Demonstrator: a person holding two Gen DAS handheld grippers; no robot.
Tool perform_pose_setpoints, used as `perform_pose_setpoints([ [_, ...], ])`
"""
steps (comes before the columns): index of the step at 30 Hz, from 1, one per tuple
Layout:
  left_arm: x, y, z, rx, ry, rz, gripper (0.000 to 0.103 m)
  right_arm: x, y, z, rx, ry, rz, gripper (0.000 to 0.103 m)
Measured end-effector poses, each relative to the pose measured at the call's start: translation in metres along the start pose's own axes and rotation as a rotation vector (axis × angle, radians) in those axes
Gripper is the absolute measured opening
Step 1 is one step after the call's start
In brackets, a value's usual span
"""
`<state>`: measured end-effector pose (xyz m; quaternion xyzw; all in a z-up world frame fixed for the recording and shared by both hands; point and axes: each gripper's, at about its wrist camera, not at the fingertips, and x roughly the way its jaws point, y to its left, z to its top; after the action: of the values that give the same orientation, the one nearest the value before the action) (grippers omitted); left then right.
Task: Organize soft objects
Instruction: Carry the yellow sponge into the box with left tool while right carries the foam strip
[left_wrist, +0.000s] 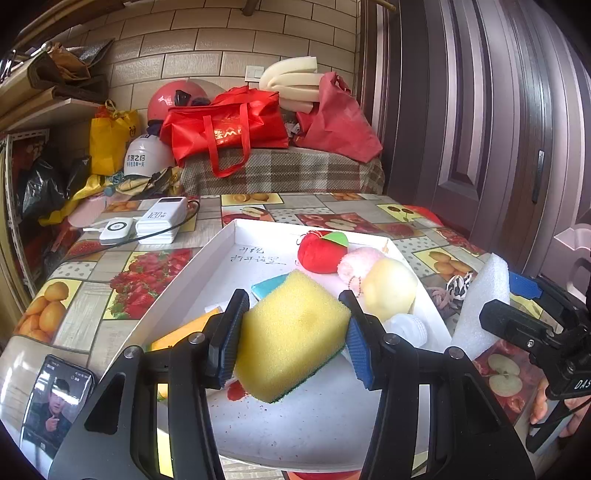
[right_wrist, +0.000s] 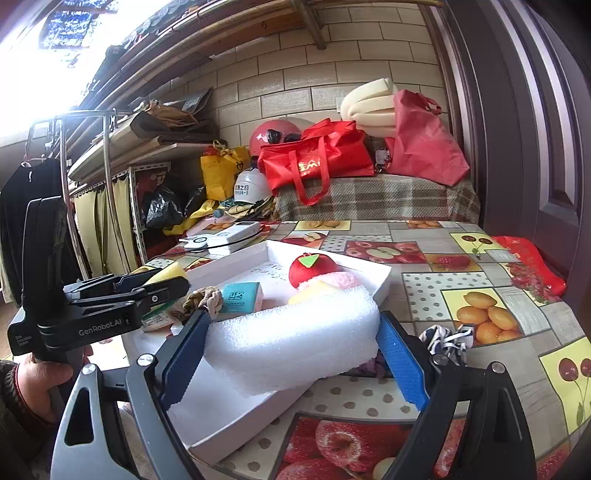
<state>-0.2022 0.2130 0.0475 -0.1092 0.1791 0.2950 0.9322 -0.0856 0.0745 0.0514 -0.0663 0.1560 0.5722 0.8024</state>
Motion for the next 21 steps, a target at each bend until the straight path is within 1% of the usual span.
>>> perform_pose_setpoints([
  [4, 0.003, 0.002, 0.000, -0.003, 0.010, 0.005, 0.050, 0.008, 0.012, 0.001, -0.017, 0.017, 0.040, 0.090],
  [9, 0.011, 0.006, 0.003, -0.007, 0.024, 0.035, 0.050, 0.021, 0.025, 0.001, -0.031, 0.062, 0.093, 0.090],
  [12, 0.016, 0.009, 0.005, -0.012, 0.035, 0.056, 0.050, 0.030, 0.033, 0.000, -0.050, 0.104, 0.116, 0.090],
  [16, 0.021, 0.015, 0.006, -0.028, 0.051, 0.060, 0.050, 0.043, 0.038, -0.001, -0.063, 0.178, 0.148, 0.090],
  [21, 0.027, 0.017, 0.007, -0.031, 0.069, 0.061, 0.050, 0.052, 0.036, -0.002, -0.043, 0.223, 0.162, 0.090],
])
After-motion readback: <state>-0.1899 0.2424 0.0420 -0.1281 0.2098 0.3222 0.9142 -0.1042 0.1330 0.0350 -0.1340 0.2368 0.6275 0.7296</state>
